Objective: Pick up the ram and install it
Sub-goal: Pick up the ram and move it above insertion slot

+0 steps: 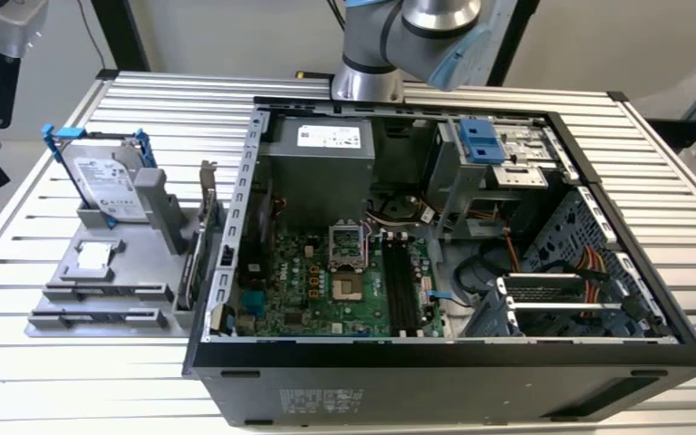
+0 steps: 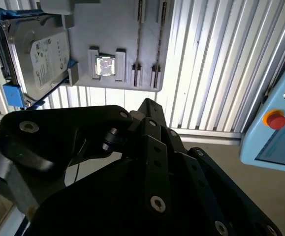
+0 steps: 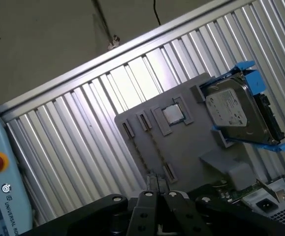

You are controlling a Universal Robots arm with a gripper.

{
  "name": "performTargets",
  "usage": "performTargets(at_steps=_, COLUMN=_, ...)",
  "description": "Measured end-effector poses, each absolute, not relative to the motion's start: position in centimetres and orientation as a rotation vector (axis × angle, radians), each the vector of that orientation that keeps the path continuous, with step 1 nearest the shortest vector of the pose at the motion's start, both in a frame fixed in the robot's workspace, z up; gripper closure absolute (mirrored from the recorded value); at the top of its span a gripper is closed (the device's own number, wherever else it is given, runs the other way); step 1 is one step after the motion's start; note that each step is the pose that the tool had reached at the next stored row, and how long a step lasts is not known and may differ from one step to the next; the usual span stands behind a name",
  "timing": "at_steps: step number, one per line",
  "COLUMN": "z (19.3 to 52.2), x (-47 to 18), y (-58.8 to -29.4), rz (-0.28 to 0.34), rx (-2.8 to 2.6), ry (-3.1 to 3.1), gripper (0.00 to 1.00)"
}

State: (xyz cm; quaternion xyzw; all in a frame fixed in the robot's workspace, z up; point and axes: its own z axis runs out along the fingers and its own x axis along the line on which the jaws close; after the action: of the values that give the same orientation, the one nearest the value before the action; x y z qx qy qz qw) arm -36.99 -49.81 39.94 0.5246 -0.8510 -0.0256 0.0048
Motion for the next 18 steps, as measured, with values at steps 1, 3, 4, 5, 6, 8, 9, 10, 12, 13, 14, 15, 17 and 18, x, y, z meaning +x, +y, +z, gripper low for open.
performTargets(at_steps=1, z=39.94, x=-36.99, y=-49.81, rz=-0.080, rx=1.653, ry=-2.659, gripper=1.00)
performTargets(at_steps=3, z=39.95, x=-36.99, y=-49.81, rz=-0.080, rx=1.672, ry=-2.646, gripper=1.00)
performTargets(at_steps=4, z=39.95, x=-36.99, y=-49.81, rz=-0.080, rx=1.682, ry=-2.640, gripper=1.00)
performTargets(at_steps=5, z=39.95, x=-36.99, y=-49.81, rz=-0.080, rx=1.691, ry=-2.634, gripper=1.00)
performTargets(at_steps=6, z=39.95, x=-36.99, y=-49.81, rz=-0.080, rx=1.701, ry=-2.627, gripper=1.00)
performTargets(at_steps=8, z=39.95, x=-36.99, y=-49.81, rz=-0.080, rx=1.719, ry=-2.615, gripper=1.00)
performTargets(at_steps=9, z=39.95, x=-36.99, y=-49.81, rz=-0.080, rx=1.729, ry=-2.608, gripper=1.00)
performTargets(at_steps=10, z=39.95, x=-36.99, y=-49.81, rz=-0.080, rx=1.739, ry=-2.601, gripper=1.00)
performTargets(at_steps=12, z=39.95, x=-36.99, y=-49.81, rz=-0.079, rx=1.758, ry=-2.588, gripper=1.00)
performTargets(at_steps=13, z=39.95, x=-36.99, y=-49.81, rz=-0.079, rx=1.768, ry=-2.581, gripper=1.00)
performTargets(at_steps=14, z=39.95, x=-36.99, y=-49.81, rz=-0.079, rx=1.776, ry=-2.575, gripper=1.00)
performTargets(at_steps=15, z=39.95, x=-36.99, y=-49.81, rz=-0.079, rx=1.785, ry=-2.568, gripper=1.00)
performTargets(at_steps=17, z=39.95, x=-36.99, y=-49.81, rz=-0.079, rx=1.804, ry=-2.555, gripper=1.00)
performTargets(at_steps=18, z=39.95, x=-36.99, y=-49.81, rz=-0.079, rx=1.813, ry=-2.549, gripper=1.00)
